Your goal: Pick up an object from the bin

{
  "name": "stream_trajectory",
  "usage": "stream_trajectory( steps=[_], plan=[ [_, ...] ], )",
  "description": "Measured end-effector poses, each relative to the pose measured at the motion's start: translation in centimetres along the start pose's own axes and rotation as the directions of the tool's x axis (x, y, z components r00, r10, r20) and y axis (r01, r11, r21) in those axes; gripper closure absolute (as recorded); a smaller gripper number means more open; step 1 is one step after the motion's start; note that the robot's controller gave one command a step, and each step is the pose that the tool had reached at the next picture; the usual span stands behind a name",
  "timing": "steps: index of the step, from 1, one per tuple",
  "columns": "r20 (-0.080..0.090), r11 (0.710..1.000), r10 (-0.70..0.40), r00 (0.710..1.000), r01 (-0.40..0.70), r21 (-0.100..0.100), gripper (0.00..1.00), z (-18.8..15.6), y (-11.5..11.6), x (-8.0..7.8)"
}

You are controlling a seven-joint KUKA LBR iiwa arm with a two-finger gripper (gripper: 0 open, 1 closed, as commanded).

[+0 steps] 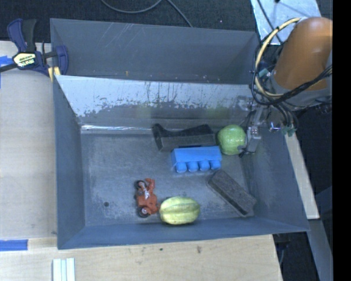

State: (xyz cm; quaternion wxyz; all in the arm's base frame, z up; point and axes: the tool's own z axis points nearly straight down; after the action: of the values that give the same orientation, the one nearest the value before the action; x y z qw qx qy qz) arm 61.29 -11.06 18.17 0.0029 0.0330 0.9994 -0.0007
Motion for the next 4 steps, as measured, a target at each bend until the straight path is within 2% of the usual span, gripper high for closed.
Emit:
stream_trajectory(
  steps=[1,2,3,4],
  plan=[
    [0.003,0.987,0.163,0.987,-0.163,-0.001,0.00,6.1,1.8,1.2],
    [0.000,0.998,0.068,0.998,-0.068,0.000,0.00,8.1,3.9,-0.3],
    [0.008,0.951,0.308,0.951,-0.308,0.000,1.00,10.8,7.4,6.4],
    [0.008,0.952,0.307,0.952,-0.307,0.001,1.00,10.8,7.4,6.4]
  ],
)
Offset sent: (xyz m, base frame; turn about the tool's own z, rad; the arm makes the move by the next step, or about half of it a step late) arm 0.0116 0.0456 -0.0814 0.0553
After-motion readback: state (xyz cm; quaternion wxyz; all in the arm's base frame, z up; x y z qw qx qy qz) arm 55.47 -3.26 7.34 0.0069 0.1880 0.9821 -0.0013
